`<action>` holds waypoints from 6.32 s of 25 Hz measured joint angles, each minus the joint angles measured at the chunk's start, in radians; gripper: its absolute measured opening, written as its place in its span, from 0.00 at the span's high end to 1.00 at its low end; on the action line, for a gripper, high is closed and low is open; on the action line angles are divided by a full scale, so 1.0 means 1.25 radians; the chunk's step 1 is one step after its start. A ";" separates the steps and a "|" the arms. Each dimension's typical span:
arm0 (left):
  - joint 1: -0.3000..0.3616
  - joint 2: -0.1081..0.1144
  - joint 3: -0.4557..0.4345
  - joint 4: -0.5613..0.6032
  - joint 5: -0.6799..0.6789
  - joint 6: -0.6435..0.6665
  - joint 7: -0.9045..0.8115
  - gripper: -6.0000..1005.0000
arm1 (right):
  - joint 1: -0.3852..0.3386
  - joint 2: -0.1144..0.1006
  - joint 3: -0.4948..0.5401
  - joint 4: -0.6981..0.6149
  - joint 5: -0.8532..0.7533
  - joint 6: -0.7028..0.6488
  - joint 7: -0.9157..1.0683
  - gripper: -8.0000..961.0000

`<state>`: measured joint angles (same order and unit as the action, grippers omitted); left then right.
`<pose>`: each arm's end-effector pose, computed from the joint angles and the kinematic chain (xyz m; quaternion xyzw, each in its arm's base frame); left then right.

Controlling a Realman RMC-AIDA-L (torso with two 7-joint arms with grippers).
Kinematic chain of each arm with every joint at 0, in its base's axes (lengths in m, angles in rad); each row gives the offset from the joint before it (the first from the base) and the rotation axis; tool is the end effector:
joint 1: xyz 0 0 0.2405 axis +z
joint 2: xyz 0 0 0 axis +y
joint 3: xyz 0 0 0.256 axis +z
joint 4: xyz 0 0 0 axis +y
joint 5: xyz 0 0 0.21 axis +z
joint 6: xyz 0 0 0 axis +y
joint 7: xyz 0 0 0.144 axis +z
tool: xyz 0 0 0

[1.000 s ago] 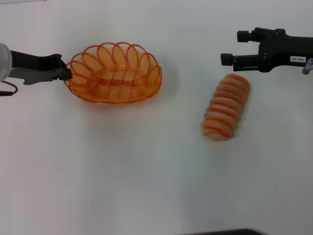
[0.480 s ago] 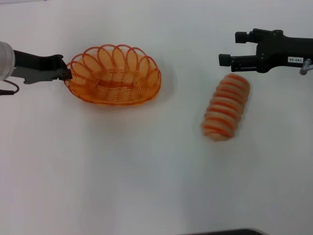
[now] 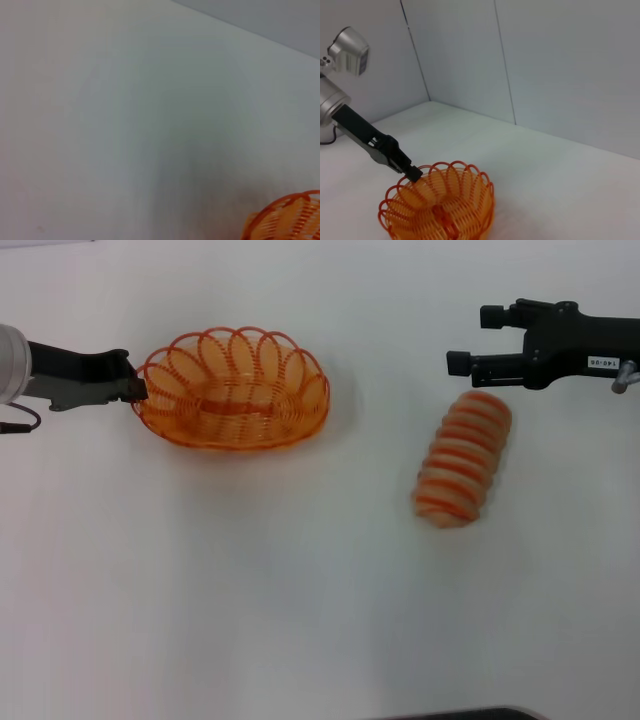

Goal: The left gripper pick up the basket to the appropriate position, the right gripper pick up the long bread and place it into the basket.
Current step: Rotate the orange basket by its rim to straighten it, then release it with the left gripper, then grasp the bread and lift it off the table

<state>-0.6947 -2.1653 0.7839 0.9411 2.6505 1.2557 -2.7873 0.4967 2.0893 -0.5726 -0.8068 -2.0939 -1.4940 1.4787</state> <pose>-0.2517 0.3931 -0.0003 -0.7219 -0.6497 -0.0420 0.2343 0.2845 0.3409 0.0339 -0.9197 0.2554 0.2048 0.2168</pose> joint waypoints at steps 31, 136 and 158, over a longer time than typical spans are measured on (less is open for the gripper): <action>0.005 0.004 0.003 0.031 -0.004 0.009 -0.007 0.70 | 0.009 0.000 -0.010 0.001 0.000 0.020 -0.009 0.02; 0.192 0.015 -0.062 0.134 -0.275 0.281 0.850 0.12 | 0.280 -0.100 -0.120 0.037 -0.473 -0.213 1.085 0.06; 0.191 0.006 -0.047 0.144 -0.276 0.277 0.847 0.12 | 0.318 -0.110 -0.147 0.101 -0.536 -0.121 1.145 0.08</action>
<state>-0.4556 -2.1583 0.7246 1.1212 2.3055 1.6020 -1.7290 0.8944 1.9522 -0.7558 -0.6800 -2.7634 -1.6459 2.9104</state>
